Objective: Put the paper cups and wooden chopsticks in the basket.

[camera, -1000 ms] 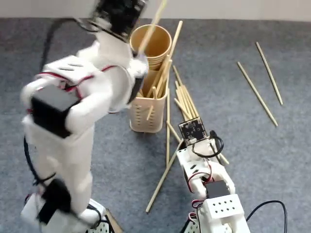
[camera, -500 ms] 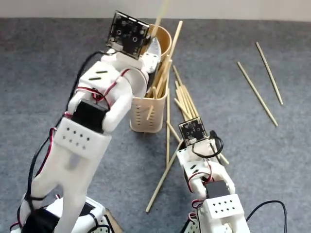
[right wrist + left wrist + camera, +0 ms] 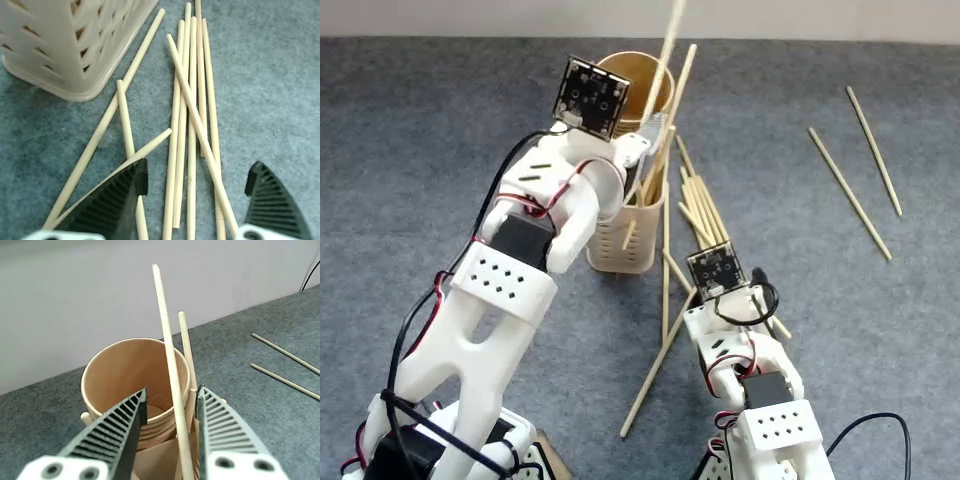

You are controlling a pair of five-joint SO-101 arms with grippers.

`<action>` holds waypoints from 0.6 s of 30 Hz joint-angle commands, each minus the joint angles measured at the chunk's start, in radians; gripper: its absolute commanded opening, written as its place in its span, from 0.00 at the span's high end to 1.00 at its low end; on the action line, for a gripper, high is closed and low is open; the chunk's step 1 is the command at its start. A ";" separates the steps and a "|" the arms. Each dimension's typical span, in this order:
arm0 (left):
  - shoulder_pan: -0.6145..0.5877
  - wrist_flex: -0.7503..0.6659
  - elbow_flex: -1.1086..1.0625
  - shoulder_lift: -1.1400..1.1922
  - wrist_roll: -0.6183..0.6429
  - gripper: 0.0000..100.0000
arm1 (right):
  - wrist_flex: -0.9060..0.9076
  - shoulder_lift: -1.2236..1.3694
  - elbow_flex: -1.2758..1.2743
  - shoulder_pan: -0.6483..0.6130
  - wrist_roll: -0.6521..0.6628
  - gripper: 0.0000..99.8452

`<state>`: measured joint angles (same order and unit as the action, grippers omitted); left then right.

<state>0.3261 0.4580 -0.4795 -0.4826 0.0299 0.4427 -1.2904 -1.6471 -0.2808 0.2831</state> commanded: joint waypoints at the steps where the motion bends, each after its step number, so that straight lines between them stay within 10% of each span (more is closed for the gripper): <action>1: -0.005 -0.011 0.035 -0.042 0.006 0.84 | -0.016 -0.013 -0.001 0.004 0.015 0.69; 18: -0.031 0.015 0.081 -0.102 0.006 0.86 | -0.016 -0.013 -0.001 0.004 0.015 0.69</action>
<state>0.2616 0.4611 -0.4580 -0.5531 0.0253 0.4427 -1.2904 -1.6471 -0.2808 0.2892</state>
